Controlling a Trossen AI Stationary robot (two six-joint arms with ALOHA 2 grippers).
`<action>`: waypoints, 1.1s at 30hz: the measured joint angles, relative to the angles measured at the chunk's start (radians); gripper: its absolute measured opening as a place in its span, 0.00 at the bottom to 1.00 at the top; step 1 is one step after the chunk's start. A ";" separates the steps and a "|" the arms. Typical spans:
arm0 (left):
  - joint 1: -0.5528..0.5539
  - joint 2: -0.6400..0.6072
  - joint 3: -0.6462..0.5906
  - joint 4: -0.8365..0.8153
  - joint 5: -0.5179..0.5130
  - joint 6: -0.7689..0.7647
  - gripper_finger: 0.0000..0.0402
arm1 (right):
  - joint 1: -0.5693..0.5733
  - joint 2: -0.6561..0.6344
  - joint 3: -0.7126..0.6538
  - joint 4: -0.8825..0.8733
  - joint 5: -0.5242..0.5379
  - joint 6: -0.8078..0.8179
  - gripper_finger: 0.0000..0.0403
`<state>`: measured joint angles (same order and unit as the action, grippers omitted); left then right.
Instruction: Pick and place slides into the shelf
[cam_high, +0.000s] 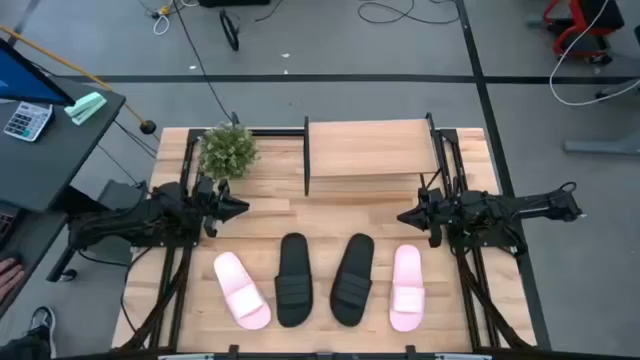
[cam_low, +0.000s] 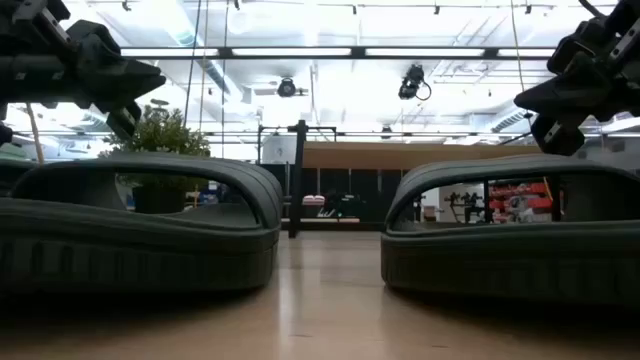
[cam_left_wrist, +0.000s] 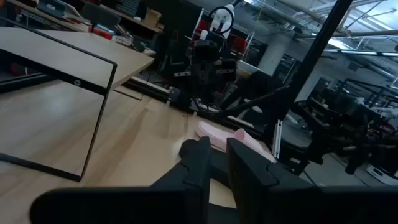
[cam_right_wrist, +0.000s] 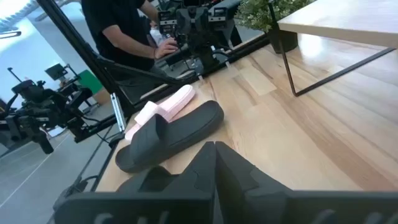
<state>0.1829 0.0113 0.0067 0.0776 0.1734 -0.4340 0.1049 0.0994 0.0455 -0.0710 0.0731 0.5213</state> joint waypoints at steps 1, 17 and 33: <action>0.000 0.000 0.000 0.000 0.000 0.000 0.14 | 0.000 0.000 0.000 0.000 0.000 0.000 0.03; 0.000 0.000 0.000 0.000 0.000 0.000 0.14 | 0.000 0.000 0.000 0.000 0.000 0.000 0.03; 0.000 0.000 0.000 0.000 0.000 0.000 0.15 | 0.000 0.000 0.000 0.000 0.000 0.000 0.03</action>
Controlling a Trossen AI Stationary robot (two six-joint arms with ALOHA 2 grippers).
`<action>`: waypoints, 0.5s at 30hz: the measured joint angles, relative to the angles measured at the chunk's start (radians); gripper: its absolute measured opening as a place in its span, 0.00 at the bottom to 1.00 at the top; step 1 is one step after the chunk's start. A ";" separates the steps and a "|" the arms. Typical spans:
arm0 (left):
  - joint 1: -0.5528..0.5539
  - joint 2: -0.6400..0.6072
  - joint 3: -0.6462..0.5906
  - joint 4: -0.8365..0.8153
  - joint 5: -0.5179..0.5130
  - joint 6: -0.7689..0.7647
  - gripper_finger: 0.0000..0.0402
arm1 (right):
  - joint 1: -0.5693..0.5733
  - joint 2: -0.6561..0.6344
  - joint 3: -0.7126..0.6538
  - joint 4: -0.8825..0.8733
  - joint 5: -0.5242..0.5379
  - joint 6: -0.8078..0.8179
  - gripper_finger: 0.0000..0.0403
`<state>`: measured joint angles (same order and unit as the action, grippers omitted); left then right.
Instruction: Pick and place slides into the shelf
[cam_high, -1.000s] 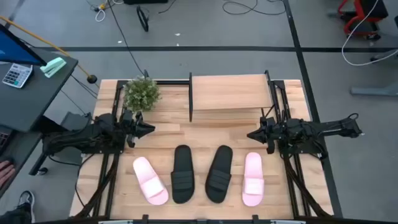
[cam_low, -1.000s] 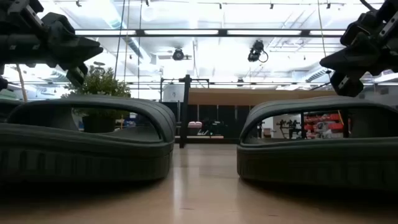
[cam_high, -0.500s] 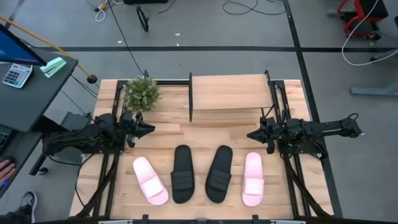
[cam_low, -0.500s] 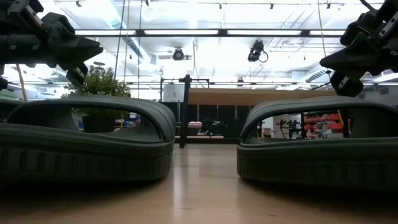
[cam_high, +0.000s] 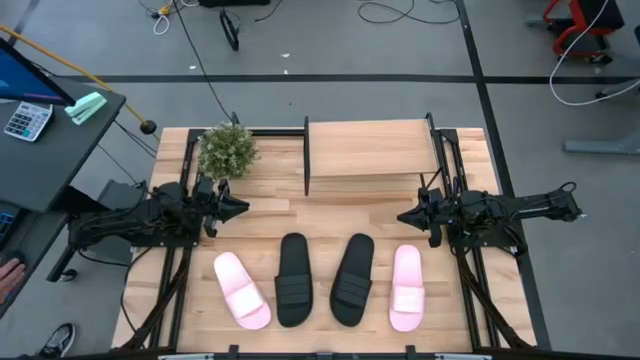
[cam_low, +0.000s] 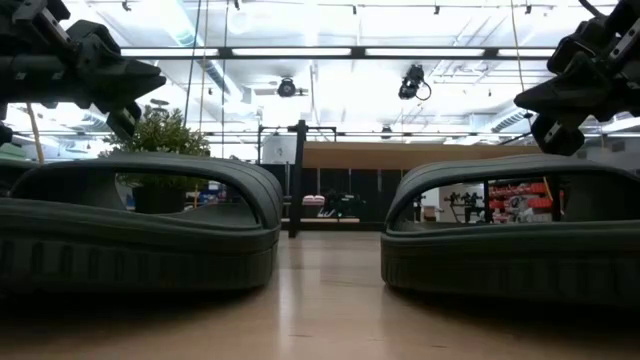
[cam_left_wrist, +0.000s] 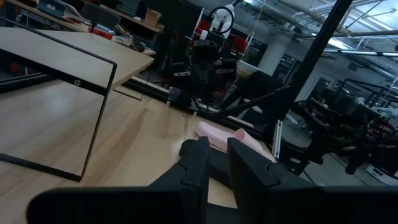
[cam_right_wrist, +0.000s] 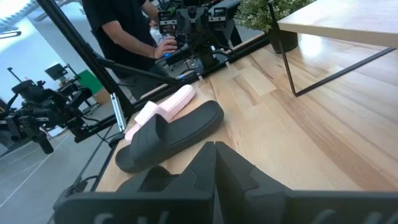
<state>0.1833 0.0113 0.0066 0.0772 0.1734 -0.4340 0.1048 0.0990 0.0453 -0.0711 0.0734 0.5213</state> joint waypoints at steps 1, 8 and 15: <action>0.000 0.000 0.000 0.000 0.000 0.000 0.15 | 0.000 0.000 0.000 0.000 0.000 0.000 0.03; 0.000 0.000 0.000 0.000 0.000 0.000 0.13 | 0.000 0.000 0.000 0.000 0.000 0.000 0.03; 0.000 0.000 0.000 0.000 0.000 0.000 0.15 | 0.000 0.000 0.000 0.000 0.000 0.000 0.03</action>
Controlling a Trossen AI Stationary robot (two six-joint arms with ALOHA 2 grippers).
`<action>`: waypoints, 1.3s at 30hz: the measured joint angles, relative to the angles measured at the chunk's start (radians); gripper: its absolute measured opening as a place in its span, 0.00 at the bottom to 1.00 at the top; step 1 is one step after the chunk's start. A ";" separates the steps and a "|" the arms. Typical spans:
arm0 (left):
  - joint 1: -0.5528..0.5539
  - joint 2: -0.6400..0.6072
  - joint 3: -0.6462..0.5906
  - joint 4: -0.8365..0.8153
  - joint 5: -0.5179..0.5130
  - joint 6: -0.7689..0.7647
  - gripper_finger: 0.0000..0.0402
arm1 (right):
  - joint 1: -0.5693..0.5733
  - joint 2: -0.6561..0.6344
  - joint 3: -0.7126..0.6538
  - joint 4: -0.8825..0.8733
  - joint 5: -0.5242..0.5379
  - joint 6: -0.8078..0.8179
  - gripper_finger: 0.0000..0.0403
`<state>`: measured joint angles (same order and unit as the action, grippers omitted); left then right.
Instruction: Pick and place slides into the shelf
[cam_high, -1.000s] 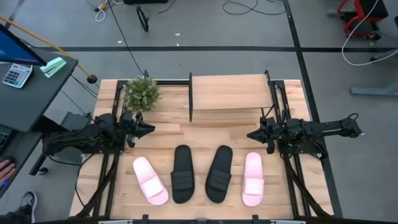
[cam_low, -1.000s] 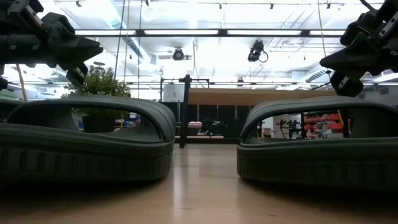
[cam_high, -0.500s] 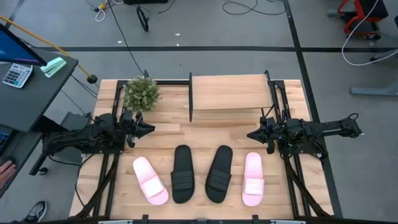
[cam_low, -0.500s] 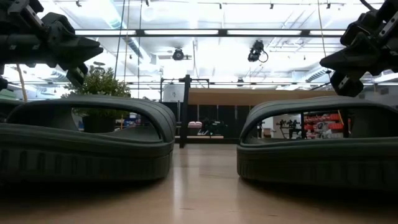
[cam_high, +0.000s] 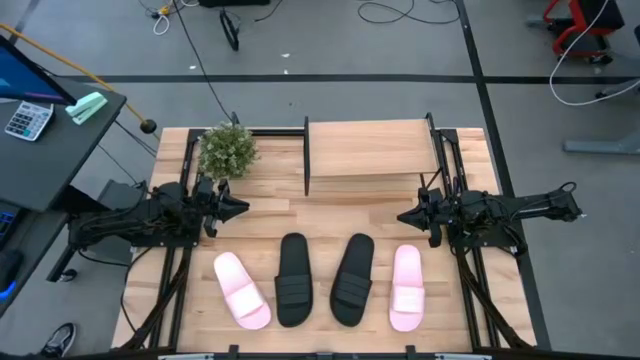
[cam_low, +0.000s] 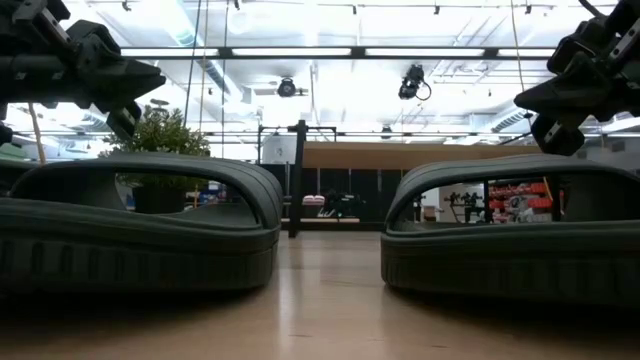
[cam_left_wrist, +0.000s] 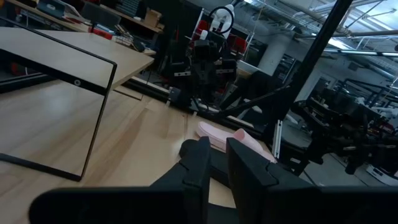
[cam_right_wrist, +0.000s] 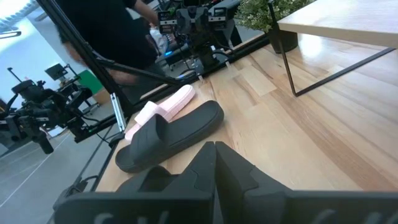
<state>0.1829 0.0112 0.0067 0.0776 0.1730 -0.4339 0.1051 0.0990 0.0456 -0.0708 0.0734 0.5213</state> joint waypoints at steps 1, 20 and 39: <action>0.000 0.000 0.000 0.000 0.000 0.000 0.15 | 0.000 0.000 0.000 0.000 0.000 0.000 0.03; 0.000 0.000 0.000 0.000 0.000 0.000 0.13 | 0.000 0.000 0.000 0.000 0.000 0.000 0.03; 0.000 0.000 0.000 0.000 0.000 0.000 0.13 | 0.000 0.000 0.000 0.000 0.000 0.000 0.03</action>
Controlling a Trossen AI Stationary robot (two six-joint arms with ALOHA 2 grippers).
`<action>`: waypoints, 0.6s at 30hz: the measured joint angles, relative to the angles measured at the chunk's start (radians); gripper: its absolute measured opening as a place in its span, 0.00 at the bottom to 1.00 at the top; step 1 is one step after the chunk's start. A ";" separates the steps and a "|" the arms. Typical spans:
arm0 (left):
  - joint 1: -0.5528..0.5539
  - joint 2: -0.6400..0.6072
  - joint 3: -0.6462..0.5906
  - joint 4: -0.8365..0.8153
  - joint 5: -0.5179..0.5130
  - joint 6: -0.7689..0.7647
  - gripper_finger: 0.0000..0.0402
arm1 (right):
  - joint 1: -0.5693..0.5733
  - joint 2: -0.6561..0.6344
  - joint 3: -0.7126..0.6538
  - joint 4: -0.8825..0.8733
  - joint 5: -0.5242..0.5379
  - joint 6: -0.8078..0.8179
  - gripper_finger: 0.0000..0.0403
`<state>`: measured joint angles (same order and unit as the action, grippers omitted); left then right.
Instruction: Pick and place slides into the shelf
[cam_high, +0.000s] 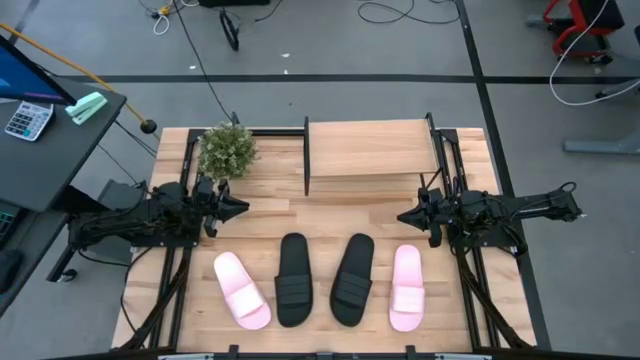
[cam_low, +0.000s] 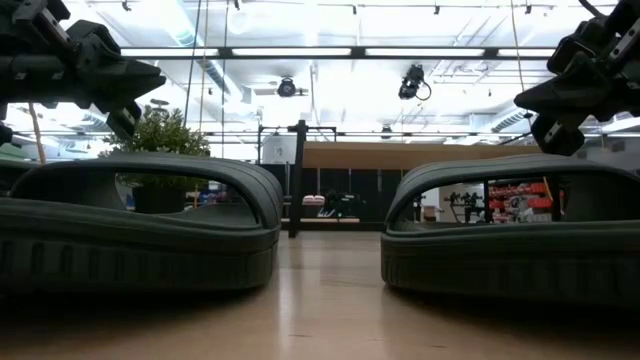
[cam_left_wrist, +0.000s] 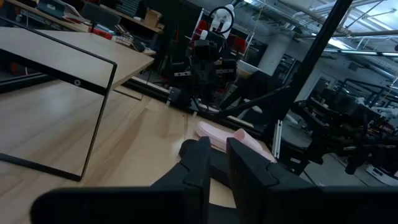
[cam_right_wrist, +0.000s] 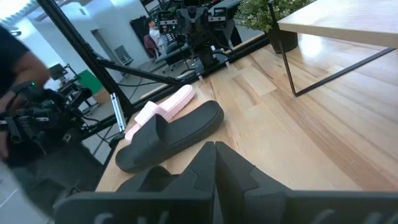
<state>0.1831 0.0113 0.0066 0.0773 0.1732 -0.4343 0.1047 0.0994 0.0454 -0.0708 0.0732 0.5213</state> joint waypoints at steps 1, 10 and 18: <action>0.000 0.000 0.000 0.000 0.000 0.000 0.13 | 0.000 0.000 0.000 0.000 0.000 0.000 0.03; 0.000 0.000 0.000 0.000 0.000 0.000 0.15 | 0.000 0.000 0.000 0.000 0.000 0.000 0.03; 0.000 0.000 0.000 0.000 0.000 0.000 0.15 | 0.000 0.000 0.000 0.000 0.000 0.000 0.03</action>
<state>0.1830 0.0110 0.0066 0.0774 0.1731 -0.4341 0.1047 0.0994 0.0452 -0.0708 0.0734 0.5213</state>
